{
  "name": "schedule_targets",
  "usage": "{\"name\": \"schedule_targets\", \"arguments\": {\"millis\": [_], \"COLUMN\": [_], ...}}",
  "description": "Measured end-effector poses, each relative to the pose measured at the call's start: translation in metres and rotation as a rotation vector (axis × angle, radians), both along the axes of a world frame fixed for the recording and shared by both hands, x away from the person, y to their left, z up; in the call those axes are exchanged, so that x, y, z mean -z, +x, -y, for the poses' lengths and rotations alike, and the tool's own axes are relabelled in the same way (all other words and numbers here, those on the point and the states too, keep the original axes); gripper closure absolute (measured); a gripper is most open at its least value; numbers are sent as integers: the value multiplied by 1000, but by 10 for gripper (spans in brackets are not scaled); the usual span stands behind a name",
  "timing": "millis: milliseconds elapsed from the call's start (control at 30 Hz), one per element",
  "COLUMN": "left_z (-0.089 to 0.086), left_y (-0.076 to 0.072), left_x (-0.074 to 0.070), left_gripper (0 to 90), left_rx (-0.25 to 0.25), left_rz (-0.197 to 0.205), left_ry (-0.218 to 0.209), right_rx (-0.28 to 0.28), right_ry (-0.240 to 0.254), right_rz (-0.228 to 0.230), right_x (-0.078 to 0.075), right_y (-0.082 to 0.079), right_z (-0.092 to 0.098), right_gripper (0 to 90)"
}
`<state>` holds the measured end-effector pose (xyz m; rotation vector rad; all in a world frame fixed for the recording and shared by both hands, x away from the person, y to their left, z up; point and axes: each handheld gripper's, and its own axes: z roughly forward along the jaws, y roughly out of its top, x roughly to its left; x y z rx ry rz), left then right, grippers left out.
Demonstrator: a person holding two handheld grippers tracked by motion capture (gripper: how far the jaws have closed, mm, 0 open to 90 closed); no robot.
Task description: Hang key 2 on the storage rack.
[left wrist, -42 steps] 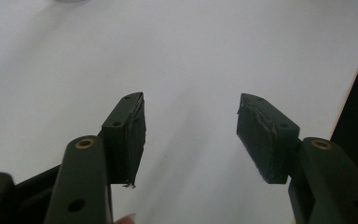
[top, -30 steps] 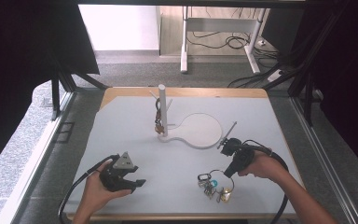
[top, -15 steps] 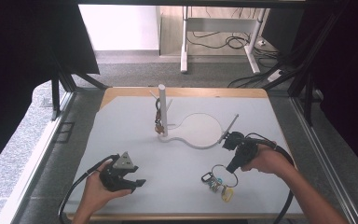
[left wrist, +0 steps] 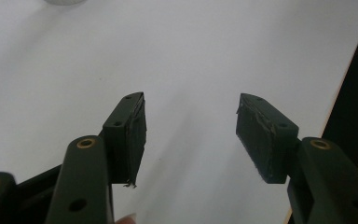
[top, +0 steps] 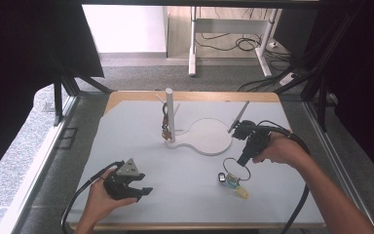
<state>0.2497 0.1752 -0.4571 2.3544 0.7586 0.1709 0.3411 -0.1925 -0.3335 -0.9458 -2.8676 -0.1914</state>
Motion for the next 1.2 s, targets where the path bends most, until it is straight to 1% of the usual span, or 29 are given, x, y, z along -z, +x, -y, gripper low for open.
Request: {"name": "schedule_targets", "arguments": {"millis": [33,67,300,400,433,500,633,667,933,1000,1067,1200], "left_z": [0,0,0,0,0,-1,-1,-1,-1,-1,-1,-2], "left_y": [0,0,0,0,0,0,0,0,0,-1,-1,-1], "left_x": [0,0,0,-1,-1,-1,-1,-1,-2,-2,-3,-4], "left_gripper": [433,434,434,433,433,434,434,434,434,435,436,436], "left_rx": [4,-1,1,11,8,5,8,8,14,4,4,4], "left_rz": [0,-2,-3,-6,-5,-4,-3,-3,-2,-2,2,3], "left_ry": [0,-11,-5,-25,-26,-17,-18,-15,-17,-41,-45,-36], "right_rx": [0,2,12,21,25,26,26,26,36,40,40,46], "right_ry": [-2,-2,4,13,16,23,21,23,33,34,33,34], "right_rz": [-2,-1,0,6,9,10,8,2,9,10,12,16], "right_x": [-2,-3,-14,-20,-22,-25,-31,-32,-38,-38,-39,-41], "right_y": [2,3,11,14,15,17,21,21,27,29,30,34], "right_z": [0,0,0,0,0,1,-1,-1,-5,-6,-8,-11], "right_gripper": [880,880,880,879,880,880,879,879,879,879,879,879]}}
